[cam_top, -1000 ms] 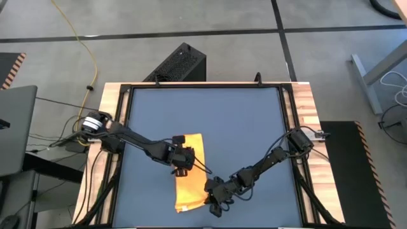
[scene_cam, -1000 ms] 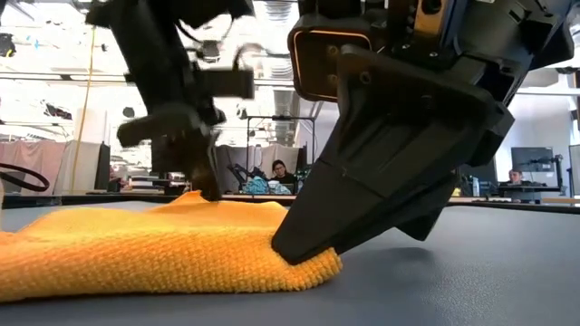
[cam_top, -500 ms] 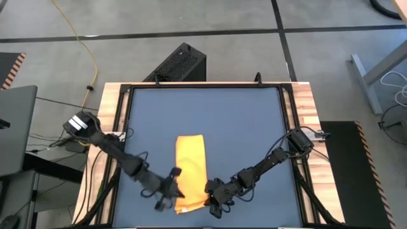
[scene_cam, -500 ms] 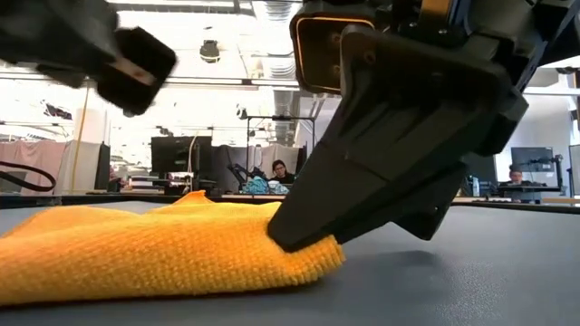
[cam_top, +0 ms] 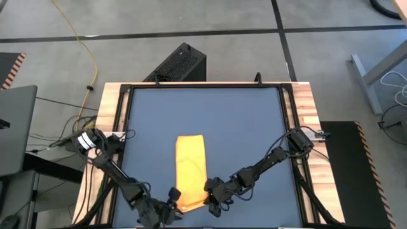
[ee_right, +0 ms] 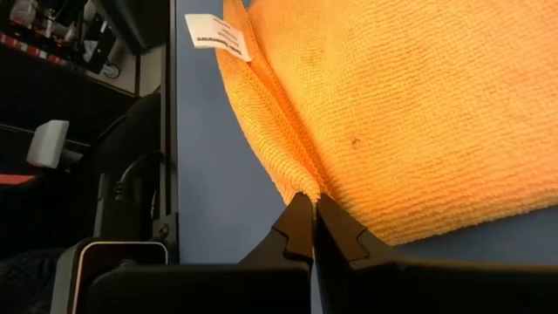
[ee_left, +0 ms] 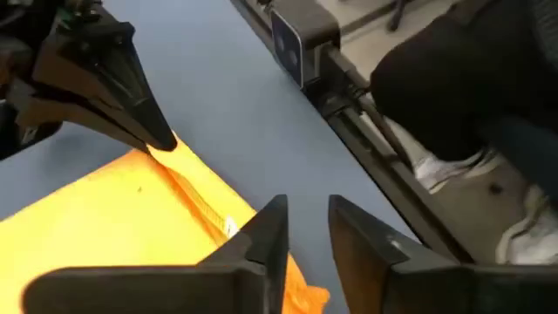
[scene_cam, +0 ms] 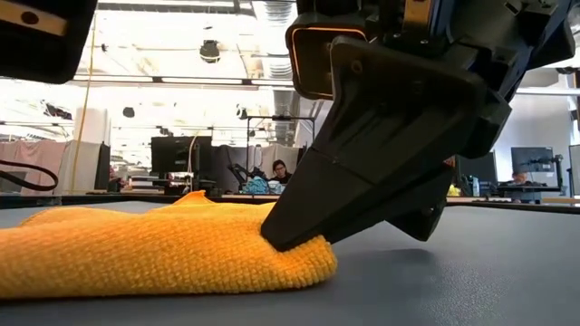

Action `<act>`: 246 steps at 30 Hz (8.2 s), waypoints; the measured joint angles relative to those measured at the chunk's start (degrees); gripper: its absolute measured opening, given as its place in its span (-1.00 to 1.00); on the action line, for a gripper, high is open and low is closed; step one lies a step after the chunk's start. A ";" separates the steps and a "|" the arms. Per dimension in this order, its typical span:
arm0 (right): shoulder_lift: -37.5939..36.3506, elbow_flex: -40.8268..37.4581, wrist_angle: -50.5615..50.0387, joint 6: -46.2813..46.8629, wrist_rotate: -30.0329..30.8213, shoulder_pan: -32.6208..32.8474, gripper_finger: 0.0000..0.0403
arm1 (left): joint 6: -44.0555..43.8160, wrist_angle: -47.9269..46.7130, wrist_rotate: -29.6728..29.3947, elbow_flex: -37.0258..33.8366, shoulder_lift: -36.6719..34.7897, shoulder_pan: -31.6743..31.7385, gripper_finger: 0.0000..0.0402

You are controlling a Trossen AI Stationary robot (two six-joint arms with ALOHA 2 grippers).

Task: Roll towel
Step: Roll the orange microfiber towel

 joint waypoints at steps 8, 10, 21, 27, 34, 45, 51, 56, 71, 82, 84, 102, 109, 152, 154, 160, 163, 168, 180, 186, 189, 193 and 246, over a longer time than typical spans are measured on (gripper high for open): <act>0.00 0.00 -0.17 -0.05 0.00 -0.11 -0.90 | -0.93 -8.35 -1.33 4.83 4.50 0.07 -0.43; 0.00 0.00 -0.23 -0.08 -0.02 -0.09 -0.90 | -2.06 -9.69 -2.17 4.83 4.52 0.07 -0.43; 0.00 0.00 -0.17 -0.14 -0.02 0.21 -0.89 | -8.16 -15.91 -4.05 4.83 4.50 0.09 -0.43; 0.00 0.00 -0.17 0.09 -0.02 0.23 -0.89 | -11.04 -16.96 -5.50 4.78 4.46 0.08 -0.44; 0.00 0.00 -0.04 1.69 0.58 1.53 -0.89 | -17.33 -19.43 -7.07 4.31 4.41 0.94 -0.73; 0.00 0.00 -0.15 4.21 2.01 1.98 -0.89 | -24.24 -16.69 7.46 4.31 4.04 4.37 -1.00; 0.00 0.02 0.22 5.74 3.20 2.64 -0.90 | -25.96 -14.45 17.89 4.29 3.01 6.07 -1.00; 0.00 0.02 0.20 7.13 4.52 2.95 -0.90 | -29.74 -13.71 22.36 4.26 2.60 7.34 -1.00; -0.11 0.17 -5.78 13.80 7.43 2.92 -0.90 | -41.63 -15.73 27.65 4.26 2.64 10.69 -0.95; -0.09 0.04 -6.50 13.91 9.22 2.74 -0.90 | -35.32 -20.10 28.36 4.15 -1.87 10.52 -0.80; -0.09 0.04 -6.77 13.93 9.23 2.73 -0.90 | -34.79 -21.46 27.24 4.15 -3.39 10.43 -0.80; -0.09 0.02 -7.28 14.39 8.94 2.03 -0.90 | -6.06 -5.37 -5.30 4.22 -4.75 -1.31 -0.77; -0.04 0.00 -7.23 14.37 8.94 2.14 -0.90 | -5.67 -6.59 -5.92 4.24 -1.10 -0.80 -0.53; 0.02 0.00 -7.13 13.72 8.99 2.07 -0.88 | -17.87 -12.26 -8.49 4.26 3.65 -0.26 -0.59; 0.02 0.00 -7.13 13.72 8.99 2.07 -0.88 | -19.50 -12.26 -8.18 4.26 3.65 -0.26 -0.76; 0.02 0.00 -7.15 13.95 8.99 2.12 -0.88 | -27.04 -12.67 -4.29 4.26 3.65 1.02 -0.98; 0.02 0.00 -7.15 14.09 8.97 2.12 -0.88 | -29.89 -13.23 1.58 4.26 3.65 2.75 -0.99; 0.04 0.00 -7.13 14.02 9.01 2.59 -0.88 | -33.54 -14.42 9.69 4.35 3.40 5.43 -1.00; -0.02 0.00 -7.16 13.47 8.83 2.86 -0.73 | -37.79 -18.80 20.30 4.39 3.32 9.32 -1.00; -2.92 -0.24 -10.19 8.84 8.53 2.88 -0.62 | -37.81 -19.19 21.91 4.40 3.32 9.80 -1.00; -5.45 -0.28 -13.35 7.53 8.64 2.88 -0.58 | -37.95 -19.22 23.19 4.39 3.33 10.25 -1.00; -8.05 -0.22 -17.04 5.24 8.96 2.96 -0.56 | -38.32 -18.60 24.29 4.33 3.39 10.51 -1.00; 4.22 0.80 0.75 -48.62 23.08 8.15 -0.09 | -37.87 -17.61 27.73 4.18 3.58 12.07 -0.98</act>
